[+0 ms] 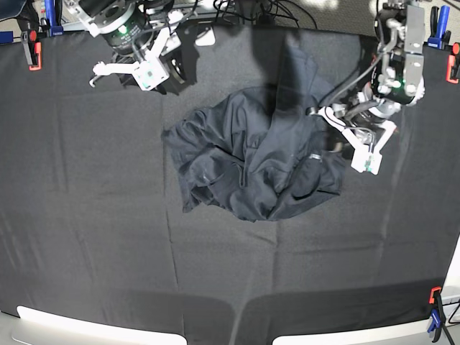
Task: Layout the t-shirt on the table in an organized manner, then fold the t-shirt properly
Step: 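Grasp the t-shirt edge near the white label with the left gripper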
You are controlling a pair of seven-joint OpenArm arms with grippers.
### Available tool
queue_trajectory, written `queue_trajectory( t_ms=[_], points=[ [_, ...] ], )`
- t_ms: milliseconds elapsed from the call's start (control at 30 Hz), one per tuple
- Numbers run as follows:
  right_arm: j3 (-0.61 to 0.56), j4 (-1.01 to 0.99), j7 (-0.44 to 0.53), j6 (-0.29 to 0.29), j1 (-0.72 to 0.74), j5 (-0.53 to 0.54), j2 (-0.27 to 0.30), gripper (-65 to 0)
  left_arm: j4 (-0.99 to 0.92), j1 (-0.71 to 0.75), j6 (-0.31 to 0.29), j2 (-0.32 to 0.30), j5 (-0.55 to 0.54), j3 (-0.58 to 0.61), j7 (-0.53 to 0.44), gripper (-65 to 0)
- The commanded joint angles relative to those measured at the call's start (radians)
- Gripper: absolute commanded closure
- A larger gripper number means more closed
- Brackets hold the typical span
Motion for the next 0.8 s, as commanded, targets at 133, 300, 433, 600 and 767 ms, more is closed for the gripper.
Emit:
queue_trajectory(
  t_ms=[133, 300, 433, 600, 767],
  points=[
    [0.003, 0.02, 0.027, -0.001, -0.003, 0.003, 0.005, -21.0, 0.249, -0.015, 0.007, -0.025, 0.001, -0.068, -0.088, 0.0],
    [0.003, 0.02, 0.027, -0.002, -0.003, 0.003, 0.005, -21.0, 0.509, -0.023, 0.016, -0.024, 0.001, -0.132, -0.071, 0.0],
    [0.003, 0.02, 0.027, -0.002, -0.003, 0.004, 0.005, -21.0, 0.588, -0.023, 0.017, -0.024, 0.001, -0.137, -0.059, 0.0],
    [0.003, 0.02, 0.027, -0.002, -0.003, 0.003, 0.005, -21.1, 0.588, -0.029, 0.069, -0.024, 0.001, -0.137, -0.048, 0.0],
    [0.003, 0.02, 0.108, -0.001, -0.003, 0.003, 0.004, -32.5, 0.588, -0.028, 0.084, -0.024, 0.001, -0.137, -0.038, 0.0]
  ],
)
